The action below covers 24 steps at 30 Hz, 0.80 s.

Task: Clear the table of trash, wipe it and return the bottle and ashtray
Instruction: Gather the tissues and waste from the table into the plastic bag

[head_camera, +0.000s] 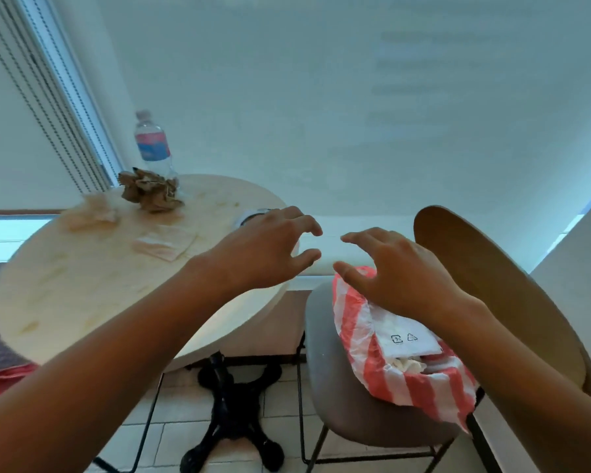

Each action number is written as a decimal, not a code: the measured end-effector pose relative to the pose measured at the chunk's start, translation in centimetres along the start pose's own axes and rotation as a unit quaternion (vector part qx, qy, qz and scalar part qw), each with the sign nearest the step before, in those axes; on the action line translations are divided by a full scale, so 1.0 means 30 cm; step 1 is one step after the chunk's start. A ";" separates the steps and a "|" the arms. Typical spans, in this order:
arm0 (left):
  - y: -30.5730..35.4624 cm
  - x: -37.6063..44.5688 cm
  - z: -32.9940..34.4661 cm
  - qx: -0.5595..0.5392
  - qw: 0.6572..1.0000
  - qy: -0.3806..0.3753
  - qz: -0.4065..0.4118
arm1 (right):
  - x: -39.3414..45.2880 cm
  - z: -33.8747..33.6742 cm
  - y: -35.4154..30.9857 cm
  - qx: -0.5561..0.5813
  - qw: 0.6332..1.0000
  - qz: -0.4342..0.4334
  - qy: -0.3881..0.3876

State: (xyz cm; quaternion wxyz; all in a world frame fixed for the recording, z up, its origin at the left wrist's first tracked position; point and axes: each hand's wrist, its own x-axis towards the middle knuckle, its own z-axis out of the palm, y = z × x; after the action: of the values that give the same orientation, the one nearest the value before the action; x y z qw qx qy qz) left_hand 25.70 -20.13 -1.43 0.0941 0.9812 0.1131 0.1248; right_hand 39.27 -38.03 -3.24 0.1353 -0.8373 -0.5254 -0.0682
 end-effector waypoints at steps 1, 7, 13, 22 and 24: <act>-0.022 -0.023 -0.016 -0.003 1.000 0.003 -0.013 | 0.016 0.001 -0.027 -0.001 1.000 -0.009 0.000; -0.179 -0.158 -0.101 0.007 0.998 0.020 -0.061 | 0.110 0.032 -0.198 0.016 0.999 -0.047 0.006; -0.392 -0.289 -0.166 0.025 0.996 0.019 -0.088 | 0.216 0.090 -0.405 0.034 0.997 -0.069 0.011; -0.760 -0.407 -0.249 0.030 0.993 0.049 -0.102 | 0.407 0.202 -0.693 0.005 0.996 -0.092 0.003; -0.832 -0.429 -0.249 0.029 0.993 0.053 -0.104 | 0.443 0.232 -0.736 0.009 0.996 -0.091 -0.012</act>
State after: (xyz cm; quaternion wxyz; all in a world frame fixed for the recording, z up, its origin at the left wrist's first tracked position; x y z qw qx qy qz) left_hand 6.62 1.76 -2.50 0.0716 0.9585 0.2226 0.1628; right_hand 25.07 -15.43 -3.04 0.1296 -0.7854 -0.6018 -0.0653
